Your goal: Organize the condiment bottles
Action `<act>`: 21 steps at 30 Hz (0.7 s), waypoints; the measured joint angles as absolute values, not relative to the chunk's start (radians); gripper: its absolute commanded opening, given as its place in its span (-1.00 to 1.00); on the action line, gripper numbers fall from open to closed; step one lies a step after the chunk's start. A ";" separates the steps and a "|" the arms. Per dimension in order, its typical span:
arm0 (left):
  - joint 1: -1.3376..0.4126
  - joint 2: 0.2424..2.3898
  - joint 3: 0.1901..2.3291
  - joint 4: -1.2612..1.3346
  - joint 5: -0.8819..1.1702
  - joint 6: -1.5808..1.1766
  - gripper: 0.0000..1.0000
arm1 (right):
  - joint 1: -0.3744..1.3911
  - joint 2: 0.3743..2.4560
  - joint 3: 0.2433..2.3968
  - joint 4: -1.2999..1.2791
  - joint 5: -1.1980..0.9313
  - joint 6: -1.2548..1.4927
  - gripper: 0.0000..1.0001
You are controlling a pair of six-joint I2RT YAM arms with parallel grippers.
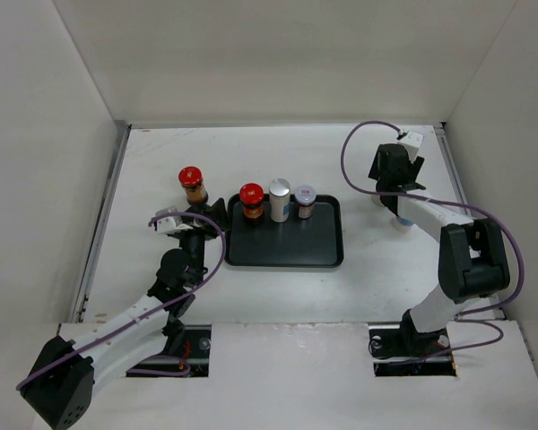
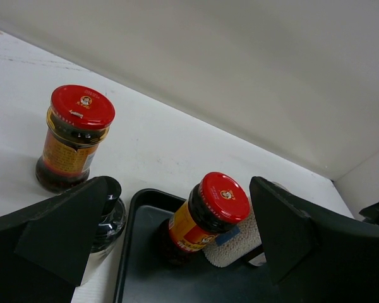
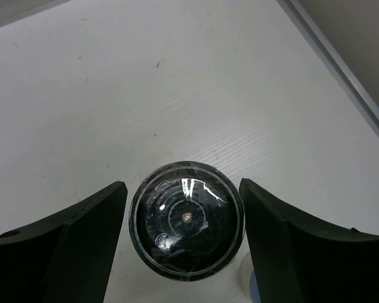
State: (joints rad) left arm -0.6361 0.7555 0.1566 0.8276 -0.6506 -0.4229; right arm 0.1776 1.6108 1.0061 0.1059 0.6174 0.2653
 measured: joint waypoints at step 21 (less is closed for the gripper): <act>-0.628 0.766 0.157 0.828 -0.651 -0.423 1.00 | 0.358 1.330 0.950 0.096 0.577 0.272 0.05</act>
State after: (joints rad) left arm -0.6285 0.7662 0.1566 0.8276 -0.6510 -0.4232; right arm 0.3584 1.3300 0.9501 0.0959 0.5770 0.2722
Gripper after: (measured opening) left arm 0.997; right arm 0.708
